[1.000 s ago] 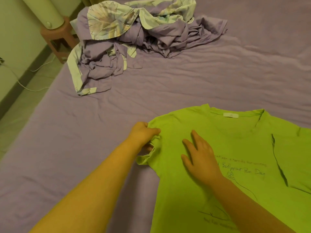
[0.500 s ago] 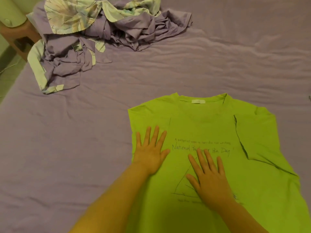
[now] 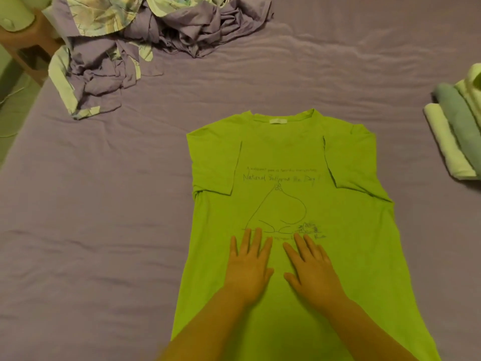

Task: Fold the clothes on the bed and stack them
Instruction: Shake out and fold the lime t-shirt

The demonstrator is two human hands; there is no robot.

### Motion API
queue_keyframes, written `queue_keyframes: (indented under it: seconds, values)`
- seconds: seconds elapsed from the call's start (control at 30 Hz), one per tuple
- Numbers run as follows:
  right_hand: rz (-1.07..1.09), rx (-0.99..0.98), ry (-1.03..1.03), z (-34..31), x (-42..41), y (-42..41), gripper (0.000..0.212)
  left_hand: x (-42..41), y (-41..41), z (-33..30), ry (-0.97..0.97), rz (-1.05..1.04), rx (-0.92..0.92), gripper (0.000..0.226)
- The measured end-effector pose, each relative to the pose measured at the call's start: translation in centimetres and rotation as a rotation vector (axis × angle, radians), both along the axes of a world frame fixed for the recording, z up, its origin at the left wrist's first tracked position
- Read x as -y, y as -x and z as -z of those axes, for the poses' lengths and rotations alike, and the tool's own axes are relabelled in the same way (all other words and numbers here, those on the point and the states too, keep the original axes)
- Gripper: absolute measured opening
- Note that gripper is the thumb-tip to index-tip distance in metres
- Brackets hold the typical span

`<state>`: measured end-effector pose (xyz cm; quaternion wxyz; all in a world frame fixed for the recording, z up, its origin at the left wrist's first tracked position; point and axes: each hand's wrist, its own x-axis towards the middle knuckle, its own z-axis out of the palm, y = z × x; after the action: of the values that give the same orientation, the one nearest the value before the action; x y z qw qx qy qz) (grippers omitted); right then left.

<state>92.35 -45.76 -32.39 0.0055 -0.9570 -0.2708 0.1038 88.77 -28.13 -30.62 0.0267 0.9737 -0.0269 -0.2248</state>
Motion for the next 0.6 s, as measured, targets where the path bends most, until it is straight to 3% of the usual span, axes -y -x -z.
queue_keyframes:
  seconds: [0.1, 0.27, 0.33, 0.4, 0.47, 0.6]
  values:
    - [-0.017, -0.11, -0.006, -0.5, 2.0, 3.8, 0.09, 3.1, 4.9, 0.5, 0.035, -0.019, 0.002, 0.082]
    - [-0.071, -0.253, -0.01, -1.5, 5.6, 9.2, 0.084, 7.2, 10.8, -0.7, 0.099, -0.006, -0.034, 0.08]
    - [-0.095, -0.294, -0.021, -1.7, 7.3, 11.4, 0.081, 8.3, 13.0, -1.0, 0.155, 0.007, -0.014, 0.064]
    - [-0.126, -0.315, -0.046, -2.0, 8.9, 13.5, 0.076, 8.9, 15.2, -1.3, 0.214, 0.022, 0.031, 0.032]
    - [-0.143, -0.325, -0.085, -2.2, 10.3, 15.1, 0.071, 9.1, 17.1, -1.2, 0.259, 0.026, 0.018, 0.025]
    - [-0.149, -0.299, -0.144, -1.8, 12.1, 17.3, 0.076, 8.6, 19.5, -0.8, 0.256, 0.049, 0.0, 0.053]
